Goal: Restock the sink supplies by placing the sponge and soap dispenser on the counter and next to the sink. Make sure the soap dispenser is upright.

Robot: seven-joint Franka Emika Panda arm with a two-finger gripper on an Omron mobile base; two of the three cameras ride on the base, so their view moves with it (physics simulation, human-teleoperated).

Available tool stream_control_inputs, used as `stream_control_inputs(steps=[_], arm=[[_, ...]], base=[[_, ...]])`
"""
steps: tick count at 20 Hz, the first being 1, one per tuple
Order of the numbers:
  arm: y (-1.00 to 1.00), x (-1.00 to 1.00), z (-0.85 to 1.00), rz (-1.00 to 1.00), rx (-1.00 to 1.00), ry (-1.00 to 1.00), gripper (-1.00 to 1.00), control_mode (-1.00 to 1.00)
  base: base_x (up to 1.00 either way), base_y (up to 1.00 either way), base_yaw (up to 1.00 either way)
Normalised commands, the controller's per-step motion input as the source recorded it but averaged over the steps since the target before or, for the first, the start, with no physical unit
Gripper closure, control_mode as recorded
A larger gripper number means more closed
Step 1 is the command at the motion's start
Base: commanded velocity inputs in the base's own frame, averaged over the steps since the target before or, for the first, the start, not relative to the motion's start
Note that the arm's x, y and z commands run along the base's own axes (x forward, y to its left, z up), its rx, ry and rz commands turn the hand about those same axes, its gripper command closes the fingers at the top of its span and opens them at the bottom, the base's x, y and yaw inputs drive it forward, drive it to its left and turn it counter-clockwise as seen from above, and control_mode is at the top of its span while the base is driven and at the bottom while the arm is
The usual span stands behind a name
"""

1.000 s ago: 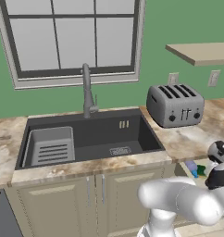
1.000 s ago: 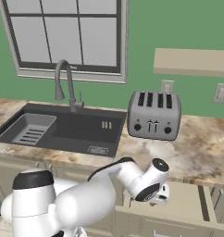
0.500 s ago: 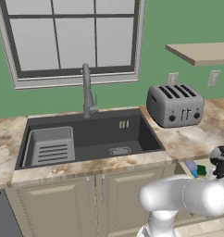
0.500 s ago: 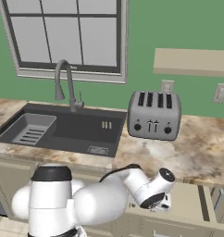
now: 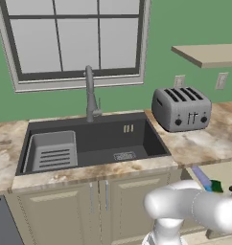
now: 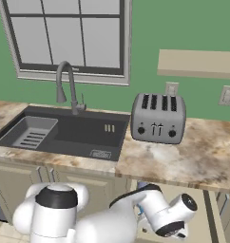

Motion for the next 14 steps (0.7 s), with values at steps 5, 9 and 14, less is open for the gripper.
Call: stream_control_inputs(steps=[5,9,14], arm=[[-0.38,-1.00,-0.28,-0.03,0.03,0.00,-1.00,-1.00],[-0.25,-0.68,-0.15,-0.04,0.01,0.00,-1.00,-1.00],[0.01,0.55,0.38,-0.02,0.00,0.08,-1.00,-1.00]], base=[[0.00,0.00,0.00],[0.00,0.00,0.00],[0.00,0.00,0.00]])
